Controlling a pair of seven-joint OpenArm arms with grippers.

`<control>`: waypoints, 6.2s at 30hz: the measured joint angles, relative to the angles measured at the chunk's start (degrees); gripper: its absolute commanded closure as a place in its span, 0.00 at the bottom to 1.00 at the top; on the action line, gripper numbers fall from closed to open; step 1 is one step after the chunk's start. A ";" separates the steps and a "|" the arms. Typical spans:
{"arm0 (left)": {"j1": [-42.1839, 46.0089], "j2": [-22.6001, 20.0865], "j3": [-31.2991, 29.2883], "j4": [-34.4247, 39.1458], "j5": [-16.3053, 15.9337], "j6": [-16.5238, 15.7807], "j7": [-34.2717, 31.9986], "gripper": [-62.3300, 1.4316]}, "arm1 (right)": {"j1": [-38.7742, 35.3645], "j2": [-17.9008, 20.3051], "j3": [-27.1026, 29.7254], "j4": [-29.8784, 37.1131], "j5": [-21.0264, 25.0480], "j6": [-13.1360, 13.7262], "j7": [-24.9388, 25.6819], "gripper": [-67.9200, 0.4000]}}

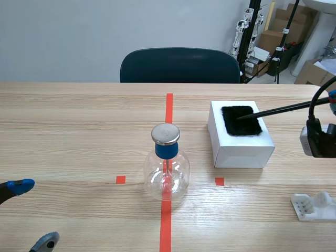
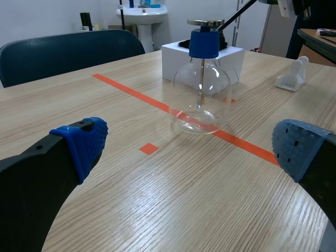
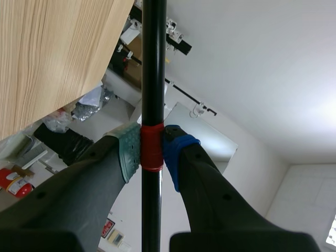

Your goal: Do the electroscope experiment. rub the rod on the fur

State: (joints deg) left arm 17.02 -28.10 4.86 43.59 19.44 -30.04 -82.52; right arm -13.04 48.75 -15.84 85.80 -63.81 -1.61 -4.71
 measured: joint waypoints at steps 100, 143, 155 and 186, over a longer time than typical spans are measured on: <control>0.00 0.00 0.00 0.00 0.00 0.00 0.00 0.00 | -0.02 0.61 0.33 0.39 -2.84 1.22 -2.03 0.99; 0.00 0.00 0.00 0.00 0.00 0.00 0.00 0.00 | 0.00 0.61 0.33 0.39 -2.82 1.68 -5.92 0.99; 0.00 0.00 0.00 0.00 0.00 0.00 0.00 0.00 | 0.11 0.59 0.37 0.42 -2.73 0.57 2.84 0.99; 0.00 0.00 0.00 0.00 0.00 -0.02 0.00 0.00 | -39.47 -5.79 16.52 26.99 25.75 -27.10 4.98 0.99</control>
State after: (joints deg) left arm 17.02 -28.10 4.86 43.59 19.44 -30.06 -82.52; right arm -52.51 42.96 0.69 112.79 -38.06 -28.71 0.27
